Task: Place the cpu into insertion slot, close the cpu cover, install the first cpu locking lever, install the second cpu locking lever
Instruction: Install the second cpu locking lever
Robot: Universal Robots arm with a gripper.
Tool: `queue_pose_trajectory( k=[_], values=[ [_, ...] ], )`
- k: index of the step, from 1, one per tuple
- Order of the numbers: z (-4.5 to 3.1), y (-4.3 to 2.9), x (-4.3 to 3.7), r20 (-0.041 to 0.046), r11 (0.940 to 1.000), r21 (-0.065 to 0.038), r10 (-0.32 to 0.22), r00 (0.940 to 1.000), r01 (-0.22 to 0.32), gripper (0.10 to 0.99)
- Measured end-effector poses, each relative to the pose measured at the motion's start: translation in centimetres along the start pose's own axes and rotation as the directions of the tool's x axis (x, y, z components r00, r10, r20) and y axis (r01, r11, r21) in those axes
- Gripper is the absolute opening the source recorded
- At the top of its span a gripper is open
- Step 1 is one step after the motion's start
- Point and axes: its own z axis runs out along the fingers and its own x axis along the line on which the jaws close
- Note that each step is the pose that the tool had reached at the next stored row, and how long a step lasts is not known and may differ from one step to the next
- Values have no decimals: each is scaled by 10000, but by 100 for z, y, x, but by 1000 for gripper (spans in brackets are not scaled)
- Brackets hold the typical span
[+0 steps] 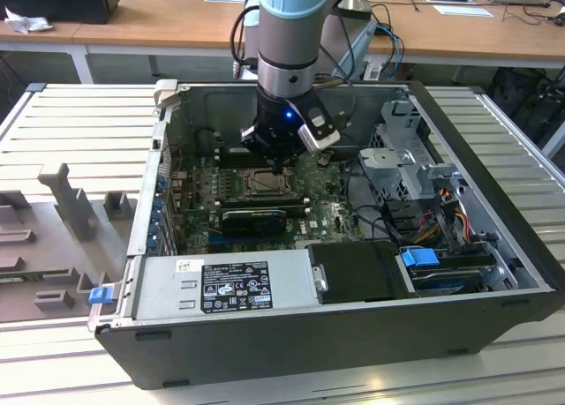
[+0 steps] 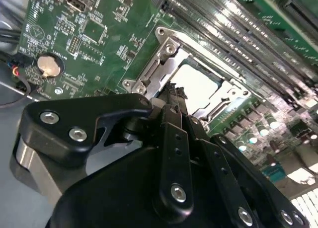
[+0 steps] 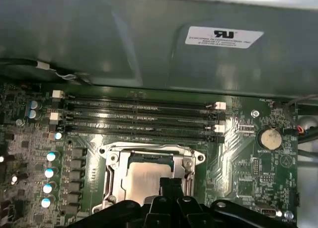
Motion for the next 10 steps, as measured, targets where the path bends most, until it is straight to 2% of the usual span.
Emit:
queue_pose_trajectory(
  k=[5,10],
  values=[
    [-142,-34,1,1,10000,-2,0,10000,0,106],
    [-157,-182,11,0,10000,-4,-1,10000,1,106]
  ],
)
